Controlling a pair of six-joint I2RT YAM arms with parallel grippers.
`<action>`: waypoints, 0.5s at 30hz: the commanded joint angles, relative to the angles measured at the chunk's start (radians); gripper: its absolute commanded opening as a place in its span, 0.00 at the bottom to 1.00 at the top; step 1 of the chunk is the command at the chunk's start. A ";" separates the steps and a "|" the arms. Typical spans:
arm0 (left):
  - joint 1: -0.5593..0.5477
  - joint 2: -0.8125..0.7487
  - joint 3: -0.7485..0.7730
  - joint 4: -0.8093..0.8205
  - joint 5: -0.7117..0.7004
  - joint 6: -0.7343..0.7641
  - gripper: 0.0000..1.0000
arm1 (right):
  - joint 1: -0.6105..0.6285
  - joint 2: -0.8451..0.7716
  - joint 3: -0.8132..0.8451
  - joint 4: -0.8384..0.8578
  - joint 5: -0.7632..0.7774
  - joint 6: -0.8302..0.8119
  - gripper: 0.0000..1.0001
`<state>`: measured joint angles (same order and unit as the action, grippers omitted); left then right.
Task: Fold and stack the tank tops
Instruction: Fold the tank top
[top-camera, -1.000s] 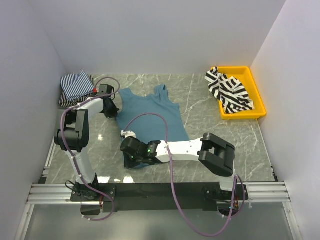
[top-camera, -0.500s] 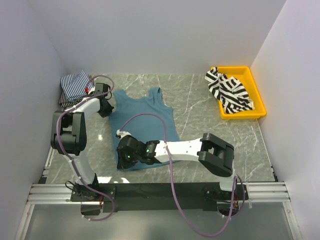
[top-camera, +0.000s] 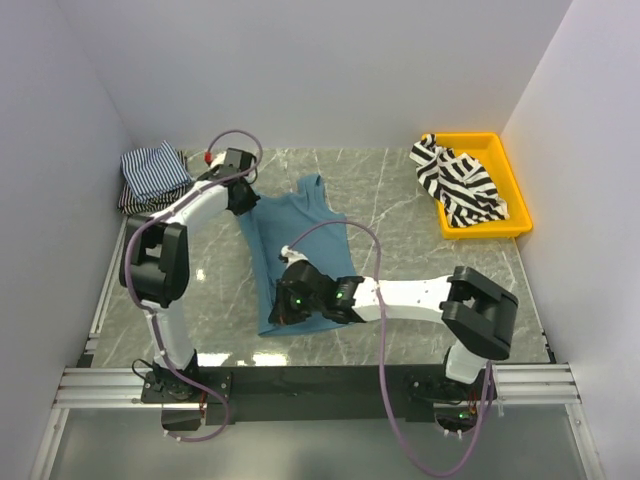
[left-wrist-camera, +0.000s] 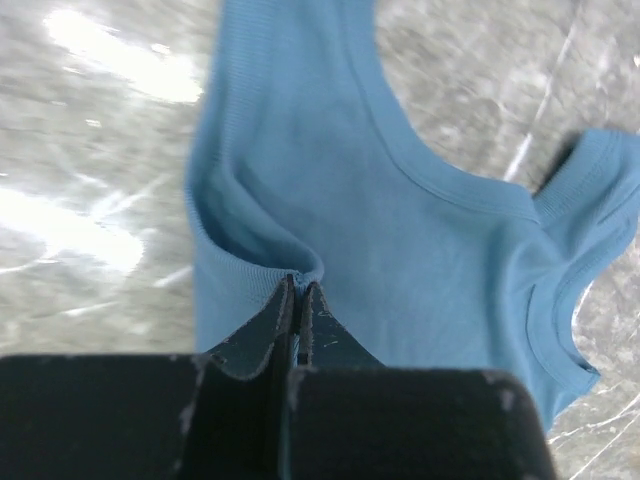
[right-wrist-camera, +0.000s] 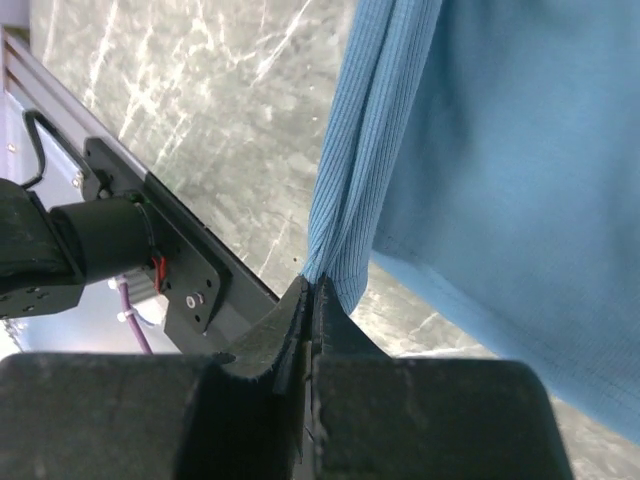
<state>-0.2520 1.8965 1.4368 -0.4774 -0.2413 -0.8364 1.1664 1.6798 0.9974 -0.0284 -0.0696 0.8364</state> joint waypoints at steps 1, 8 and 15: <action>-0.032 0.054 0.082 0.011 -0.038 -0.030 0.01 | -0.019 -0.068 -0.057 0.065 0.002 0.027 0.00; -0.101 0.136 0.180 -0.009 -0.044 -0.053 0.01 | -0.042 -0.153 -0.175 0.096 0.028 0.056 0.00; -0.142 0.202 0.250 -0.018 -0.041 -0.052 0.01 | -0.077 -0.192 -0.267 0.134 0.048 0.087 0.00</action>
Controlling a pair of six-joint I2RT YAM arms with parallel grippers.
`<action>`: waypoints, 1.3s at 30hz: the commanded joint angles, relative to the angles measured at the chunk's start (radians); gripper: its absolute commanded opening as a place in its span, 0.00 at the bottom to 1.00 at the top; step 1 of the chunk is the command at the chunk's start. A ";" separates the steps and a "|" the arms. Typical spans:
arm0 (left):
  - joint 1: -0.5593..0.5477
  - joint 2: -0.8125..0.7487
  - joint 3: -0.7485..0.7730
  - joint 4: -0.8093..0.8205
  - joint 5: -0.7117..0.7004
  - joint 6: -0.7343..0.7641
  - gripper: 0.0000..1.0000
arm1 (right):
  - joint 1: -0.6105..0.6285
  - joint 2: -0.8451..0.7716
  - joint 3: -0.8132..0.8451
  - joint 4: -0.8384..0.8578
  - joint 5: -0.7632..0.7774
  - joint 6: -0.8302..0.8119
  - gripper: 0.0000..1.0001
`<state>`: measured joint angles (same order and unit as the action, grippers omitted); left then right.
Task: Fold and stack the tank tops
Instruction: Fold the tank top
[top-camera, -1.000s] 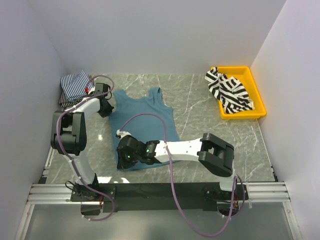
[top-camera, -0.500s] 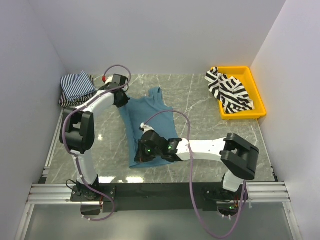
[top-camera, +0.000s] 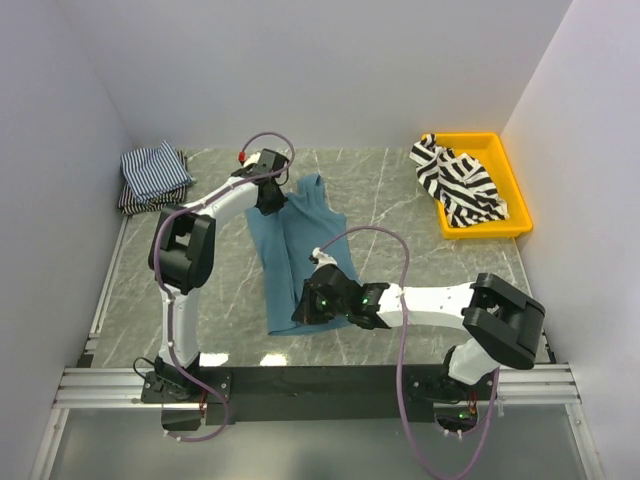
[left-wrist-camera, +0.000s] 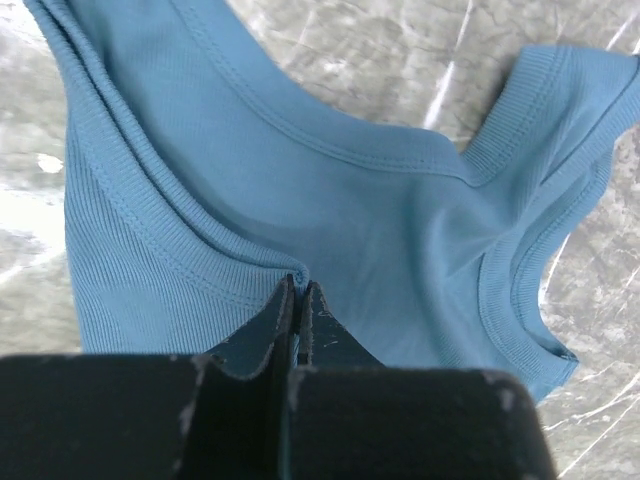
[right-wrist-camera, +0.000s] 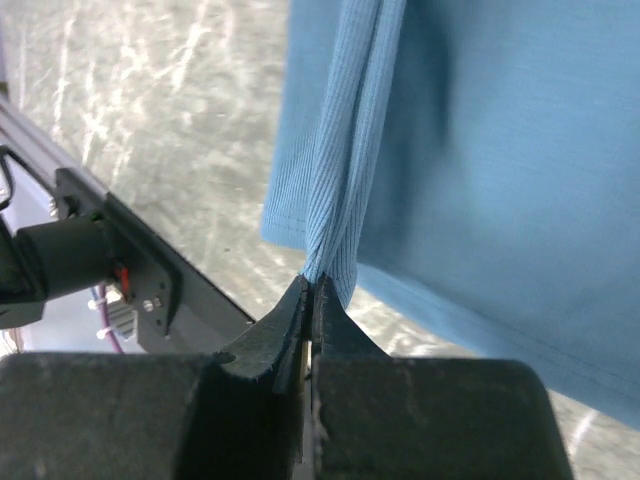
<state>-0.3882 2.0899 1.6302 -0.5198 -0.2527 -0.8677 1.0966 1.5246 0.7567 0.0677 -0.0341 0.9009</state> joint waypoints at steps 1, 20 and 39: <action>-0.008 0.013 0.060 0.024 -0.028 -0.022 0.01 | -0.012 -0.043 -0.034 0.038 0.014 0.024 0.00; -0.063 0.079 0.077 0.040 -0.016 0.007 0.01 | -0.040 -0.066 -0.178 0.126 0.003 0.061 0.00; -0.103 0.096 0.091 0.010 -0.036 0.082 0.22 | -0.008 -0.124 -0.211 0.058 0.088 0.067 0.31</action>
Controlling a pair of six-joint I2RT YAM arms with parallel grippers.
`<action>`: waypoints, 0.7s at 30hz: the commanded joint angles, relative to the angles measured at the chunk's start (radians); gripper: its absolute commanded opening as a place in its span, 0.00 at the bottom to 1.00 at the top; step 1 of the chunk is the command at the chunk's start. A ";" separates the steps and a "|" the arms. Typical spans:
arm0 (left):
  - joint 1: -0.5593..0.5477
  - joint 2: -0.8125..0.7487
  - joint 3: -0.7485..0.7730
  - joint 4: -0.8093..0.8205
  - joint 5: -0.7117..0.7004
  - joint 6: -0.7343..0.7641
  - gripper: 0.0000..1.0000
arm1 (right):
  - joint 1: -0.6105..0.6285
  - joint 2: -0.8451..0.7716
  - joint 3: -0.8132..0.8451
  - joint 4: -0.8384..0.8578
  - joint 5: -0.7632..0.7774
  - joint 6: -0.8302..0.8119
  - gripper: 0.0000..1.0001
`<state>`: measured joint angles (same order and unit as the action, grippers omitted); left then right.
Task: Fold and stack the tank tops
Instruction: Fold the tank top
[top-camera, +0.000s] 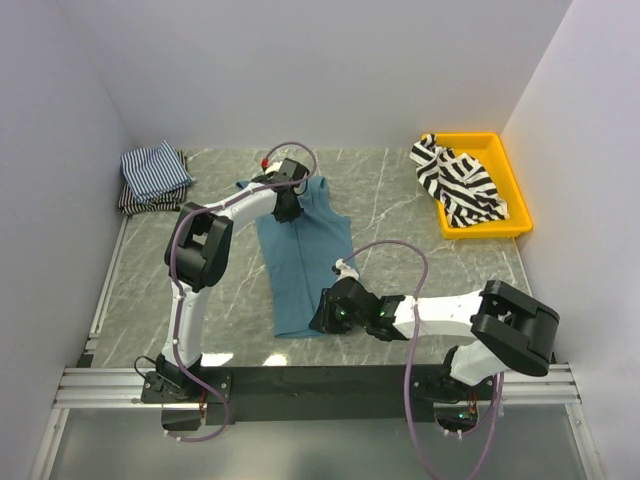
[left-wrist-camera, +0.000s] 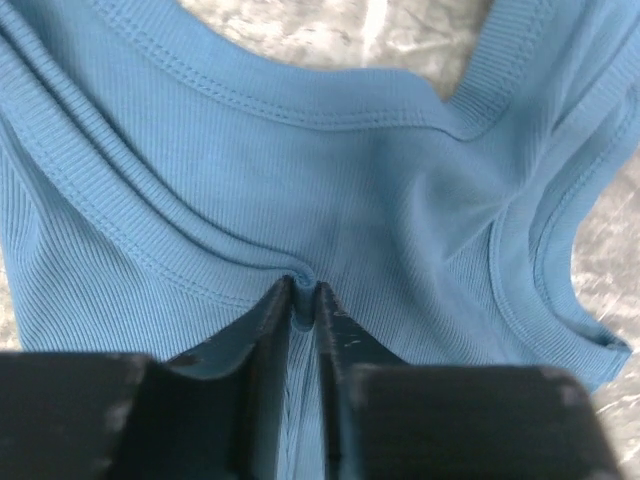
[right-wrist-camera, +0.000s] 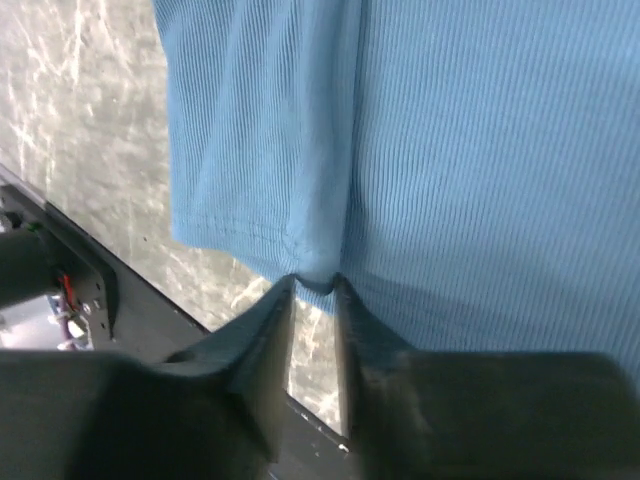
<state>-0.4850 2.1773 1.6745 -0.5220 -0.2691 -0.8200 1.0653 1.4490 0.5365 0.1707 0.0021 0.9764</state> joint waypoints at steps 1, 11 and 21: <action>-0.006 0.009 0.051 0.010 -0.015 0.047 0.25 | 0.031 -0.067 0.032 -0.069 0.096 -0.011 0.41; 0.064 -0.146 0.074 0.010 0.019 0.070 0.45 | 0.166 -0.043 0.307 -0.335 0.317 -0.110 0.48; 0.298 -0.202 0.021 -0.006 0.051 -0.019 0.41 | 0.220 0.413 0.689 -0.439 0.321 -0.242 0.45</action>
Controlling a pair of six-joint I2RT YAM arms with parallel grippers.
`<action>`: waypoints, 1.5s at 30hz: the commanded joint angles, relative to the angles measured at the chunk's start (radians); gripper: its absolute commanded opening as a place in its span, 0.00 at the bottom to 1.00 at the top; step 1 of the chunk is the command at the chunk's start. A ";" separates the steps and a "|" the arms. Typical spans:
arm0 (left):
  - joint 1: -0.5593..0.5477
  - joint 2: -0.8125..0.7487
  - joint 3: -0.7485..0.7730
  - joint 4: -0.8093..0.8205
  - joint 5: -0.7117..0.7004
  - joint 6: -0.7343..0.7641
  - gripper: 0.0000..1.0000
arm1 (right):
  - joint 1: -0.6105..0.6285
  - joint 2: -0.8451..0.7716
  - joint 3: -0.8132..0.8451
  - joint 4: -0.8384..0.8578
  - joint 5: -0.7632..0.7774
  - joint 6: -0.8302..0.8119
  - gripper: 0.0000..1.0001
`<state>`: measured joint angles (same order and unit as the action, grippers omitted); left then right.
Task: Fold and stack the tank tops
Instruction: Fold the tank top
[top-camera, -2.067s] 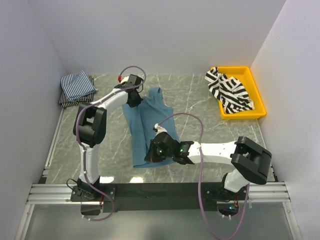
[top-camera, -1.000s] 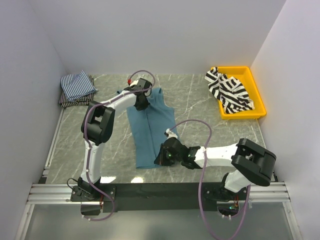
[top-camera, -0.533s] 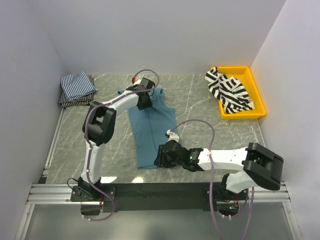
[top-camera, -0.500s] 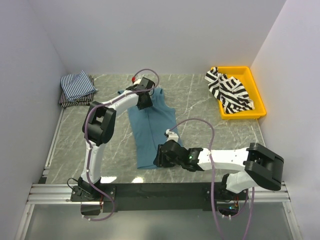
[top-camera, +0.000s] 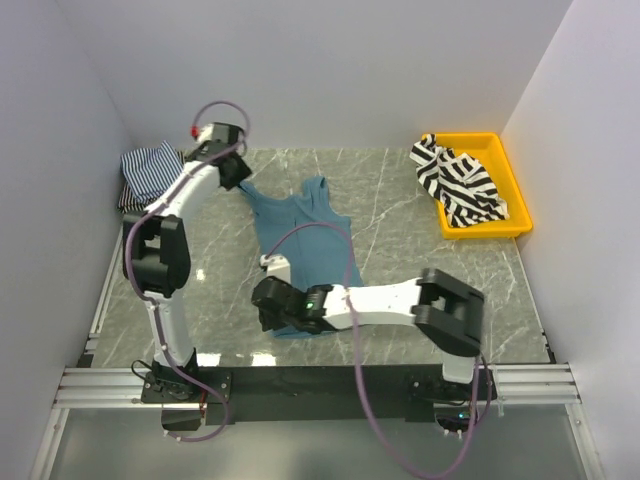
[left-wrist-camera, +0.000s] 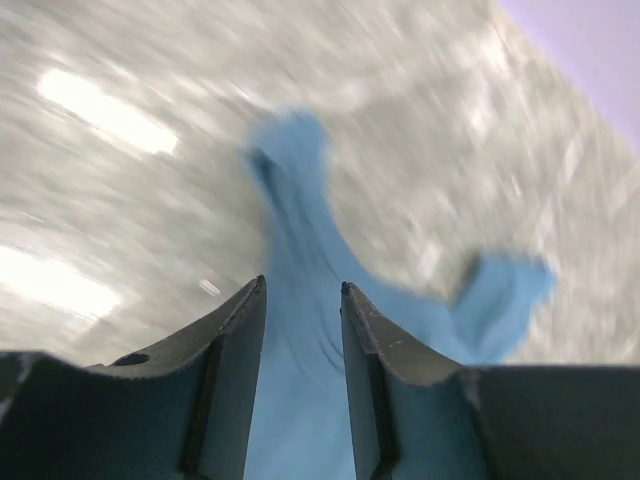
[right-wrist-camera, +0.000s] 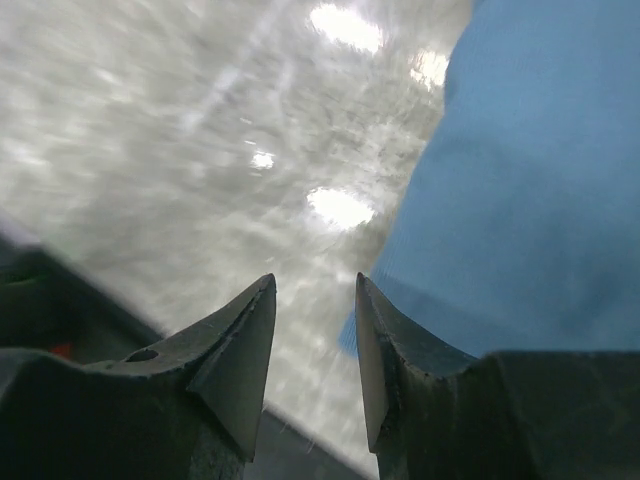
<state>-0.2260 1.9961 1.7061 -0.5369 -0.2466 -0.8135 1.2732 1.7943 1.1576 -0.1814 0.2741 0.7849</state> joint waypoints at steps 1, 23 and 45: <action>0.046 -0.011 -0.010 0.014 0.033 -0.015 0.41 | 0.014 0.083 0.079 -0.095 0.054 -0.052 0.45; 0.096 0.243 0.159 0.091 0.093 -0.012 0.36 | 0.034 0.042 -0.038 -0.069 -0.013 -0.045 0.00; 0.070 0.349 0.293 0.164 0.193 0.028 0.00 | 0.037 -0.029 -0.153 0.034 -0.171 -0.016 0.00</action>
<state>-0.1448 2.3539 1.9476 -0.4286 -0.0650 -0.8078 1.3025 1.8114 1.0348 -0.1562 0.1402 0.7486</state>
